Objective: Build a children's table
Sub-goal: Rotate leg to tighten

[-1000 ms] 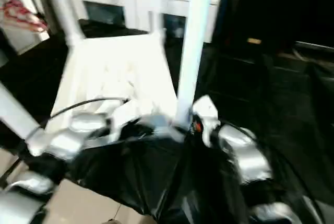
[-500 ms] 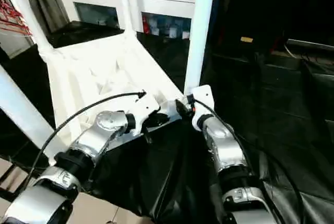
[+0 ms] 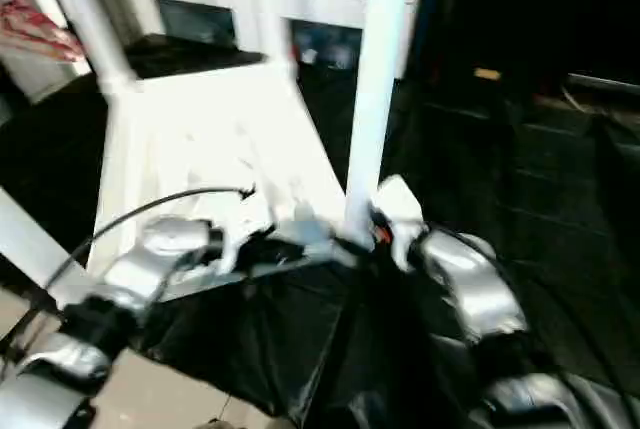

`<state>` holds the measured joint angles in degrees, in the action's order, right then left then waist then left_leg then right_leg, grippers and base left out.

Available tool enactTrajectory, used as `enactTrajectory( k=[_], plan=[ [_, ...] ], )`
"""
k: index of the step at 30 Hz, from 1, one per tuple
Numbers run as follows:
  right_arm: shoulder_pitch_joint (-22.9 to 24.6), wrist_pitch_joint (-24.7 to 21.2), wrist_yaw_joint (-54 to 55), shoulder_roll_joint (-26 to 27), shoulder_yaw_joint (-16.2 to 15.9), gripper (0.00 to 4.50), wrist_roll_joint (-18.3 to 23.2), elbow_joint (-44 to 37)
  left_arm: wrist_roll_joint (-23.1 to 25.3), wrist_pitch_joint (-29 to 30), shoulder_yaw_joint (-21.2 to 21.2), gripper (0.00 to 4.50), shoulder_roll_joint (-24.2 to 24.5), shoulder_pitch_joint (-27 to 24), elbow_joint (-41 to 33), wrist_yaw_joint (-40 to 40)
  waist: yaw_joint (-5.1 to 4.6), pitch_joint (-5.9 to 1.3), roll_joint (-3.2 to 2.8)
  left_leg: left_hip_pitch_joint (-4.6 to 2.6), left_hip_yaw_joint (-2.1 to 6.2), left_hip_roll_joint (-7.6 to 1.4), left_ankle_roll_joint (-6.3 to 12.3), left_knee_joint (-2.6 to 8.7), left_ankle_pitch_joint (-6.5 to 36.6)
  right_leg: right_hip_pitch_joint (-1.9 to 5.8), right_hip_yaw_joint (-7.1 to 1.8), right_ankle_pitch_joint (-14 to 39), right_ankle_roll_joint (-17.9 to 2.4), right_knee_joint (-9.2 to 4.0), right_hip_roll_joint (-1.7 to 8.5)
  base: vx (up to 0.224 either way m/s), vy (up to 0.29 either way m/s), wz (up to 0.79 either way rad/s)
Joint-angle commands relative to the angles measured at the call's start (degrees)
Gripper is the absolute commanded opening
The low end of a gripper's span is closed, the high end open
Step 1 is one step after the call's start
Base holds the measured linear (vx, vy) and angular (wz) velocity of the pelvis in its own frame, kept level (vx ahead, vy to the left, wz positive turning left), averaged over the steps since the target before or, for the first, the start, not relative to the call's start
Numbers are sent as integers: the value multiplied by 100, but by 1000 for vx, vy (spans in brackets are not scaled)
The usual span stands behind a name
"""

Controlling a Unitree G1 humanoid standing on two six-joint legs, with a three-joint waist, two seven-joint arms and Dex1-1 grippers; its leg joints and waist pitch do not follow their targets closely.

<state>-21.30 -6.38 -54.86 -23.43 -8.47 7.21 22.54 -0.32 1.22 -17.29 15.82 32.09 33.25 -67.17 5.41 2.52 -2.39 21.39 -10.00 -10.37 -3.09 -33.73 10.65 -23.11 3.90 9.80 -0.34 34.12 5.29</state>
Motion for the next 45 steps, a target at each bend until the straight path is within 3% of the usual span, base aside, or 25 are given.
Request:
enactTrajectory(
  k=[1, 2, 9, 20, 26, 31, 32, 33, 36, 40, 42, 45],
  plan=[
    [51, -108, -354, -149, -89, 422, 164, -224, -150, -94, -83, 0, 50, 33, -315, -390, -4, -335, 38, -83, 44, -300, 370, 425, 1452, 275, -239, 1251, -1399, -389, 317, 0, 0, 0],
    [72, -120, -451, -192, -110, 394, 198, -271, -177, -79, -76, 0, 94, 22, -342, -458, 4, -338, 39, -73, 51, -302, 349, 429, 1421, 287, -240, 1214, -1383, -384, 319, 0, 0, 0],
    [166, -261, -817, -334, -222, 356, 207, -519, -348, 20, -26, 0, 325, 1, -429, -824, 2, -360, 37, -49, 46, -281, 407, 400, 1169, 298, -230, 887, -1458, -342, 319, 0, 0, 0],
    [281, -326, -967, -332, -330, 275, 276, -710, -383, 56, -13, 0, 343, 24, -410, -911, 20, -351, 37, -56, 49, -284, 355, 407, 1216, 295, -233, 1047, -1411, -359, 321, 0, 0, 0],
    [393, -336, -556, -58, -182, 268, 305, -622, -246, 94, 16, 0, 207, 72, -267, -442, 25, -351, 49, -51, 47, -284, 347, 406, 1204, 291, -236, 1070, -1406, -362, 327, 0, 0, 0],
    [138, -263, 992, 641, 84, 268, -41, 41, 89, 227, 169, 0, -315, 348, 197, 876, -67, -308, 65, -70, 72, -250, 73, 451, 1604, 267, -230, 1880, -1161, -458, 337, 0, 0, 0],
    [59, -268, 1245, 793, 146, 268, -54, 181, 162, 280, 178, 0, -424, 421, 307, 1142, -74, -313, 38, -93, 85, -242, 22, 456, 1677, 260, -225, 2065, -1081, -473, 338, 0, 0, 0],
    [-29, -290, 1544, 943, 204, 268, -88, 327, 225, 327, 186, 0, -537, 489, 403, 1403, -116, -308, 53, -63, 89, -233, -4, 460, 1671, 269, -227, 2079, -1035, -479, 333, 0, 0, 0],
    [-334, -382, 2599, 1365, 326, 268, -308, 795, 321, 483, 227, 0, -917, 658, 619, 2094, -160, -314, 60, -76, 87, -222, -38, 454, 1634, 254, -229, 2022, -1040, -477, 329, 0, 0, 0],
    [-450, -411, 2956, 1818, 235, 268, -382, 879, 514, 465, 41, 0, -1236, 711, 694, 2477, -183, -339, 72, -42, 74, -209, 133, 426, 1346, 291, -229, 1630, -1065, -465, 322, 0, 0, 0],
    [-440, -366, 2935, 1951, 195, 323, -375, 879, 581, 425, -13, 0, -1317, 694, 693, 2508, -180, -345, 68, -34, 70, -211, 201, 421, 1256, 294, -228, 1502, -1090, -452, 317, 0, 0, 0],
    [-429, -353, 2842, 2108, 246, 343, -270, 892, 625, 319, -82, 0, -1357, 658, 716, 2451, -195, -336, 49, -35, 76, -225, 235, 437, 1333, 293, -222, 1403, -1158, -442, 313, 0, 0, 0]
  ],
)
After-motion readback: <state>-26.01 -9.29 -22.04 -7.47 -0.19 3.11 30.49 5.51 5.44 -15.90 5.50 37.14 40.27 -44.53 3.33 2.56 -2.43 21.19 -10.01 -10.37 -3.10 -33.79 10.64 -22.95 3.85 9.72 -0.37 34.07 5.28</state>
